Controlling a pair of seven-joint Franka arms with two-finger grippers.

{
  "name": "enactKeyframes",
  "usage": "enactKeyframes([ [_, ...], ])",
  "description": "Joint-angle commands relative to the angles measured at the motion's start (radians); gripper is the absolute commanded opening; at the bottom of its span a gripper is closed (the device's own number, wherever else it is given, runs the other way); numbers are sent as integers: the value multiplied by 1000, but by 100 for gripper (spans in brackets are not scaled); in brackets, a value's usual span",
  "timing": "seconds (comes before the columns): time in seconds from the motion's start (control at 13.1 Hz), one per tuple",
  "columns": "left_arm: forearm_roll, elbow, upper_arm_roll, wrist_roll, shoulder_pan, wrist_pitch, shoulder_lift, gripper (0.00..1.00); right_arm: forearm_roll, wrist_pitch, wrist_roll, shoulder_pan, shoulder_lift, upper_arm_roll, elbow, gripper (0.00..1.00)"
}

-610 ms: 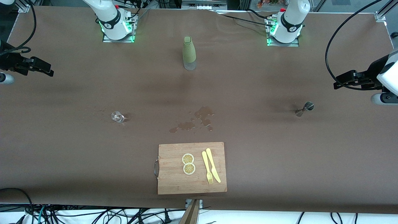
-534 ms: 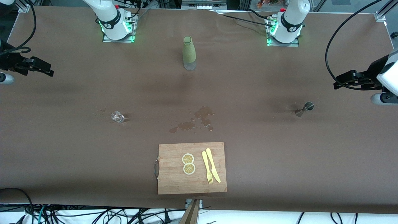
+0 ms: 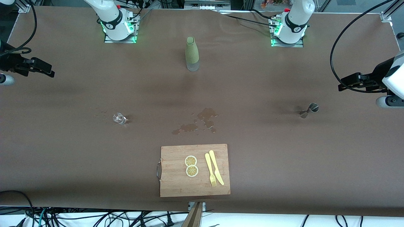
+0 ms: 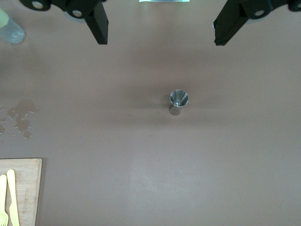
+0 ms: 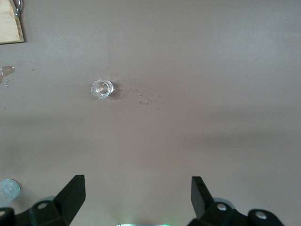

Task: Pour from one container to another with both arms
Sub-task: 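Move the right gripper to the glass cup while the left gripper reaches the jigger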

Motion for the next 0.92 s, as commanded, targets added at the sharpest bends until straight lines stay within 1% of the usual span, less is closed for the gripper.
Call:
enactKeyframes([
  [0.0,-39,-15,6,43,64,-7,11,100,-2,-19,12,4,-3,5,0,100],
  [0.15,-38,-25,8,246,107,-10,14,100,0,-22,14,2,0,4,-1,100],
  [0.31,-46,-27,8,340,148,-7,43,100,4,-63,17,4,15,5,0,100],
  [0.46,-65,-33,17,449,176,-8,68,100,76,-108,9,-7,35,-1,5,100],
  [0.53,-70,-48,47,517,179,-7,71,100,99,-112,2,-8,40,-3,5,100],
  [0.61,-87,-67,78,578,179,-7,74,100,104,-114,-4,-10,50,-3,5,100],
  [0.69,-108,-91,102,621,185,-7,79,100,104,-115,-49,-11,53,-4,5,100],
  [0.76,-121,-116,127,663,194,-7,83,100,106,-117,-149,-17,64,-6,5,100],
  [0.84,-145,-131,138,745,222,-8,94,100,106,-112,-263,-31,79,-7,5,100],
])
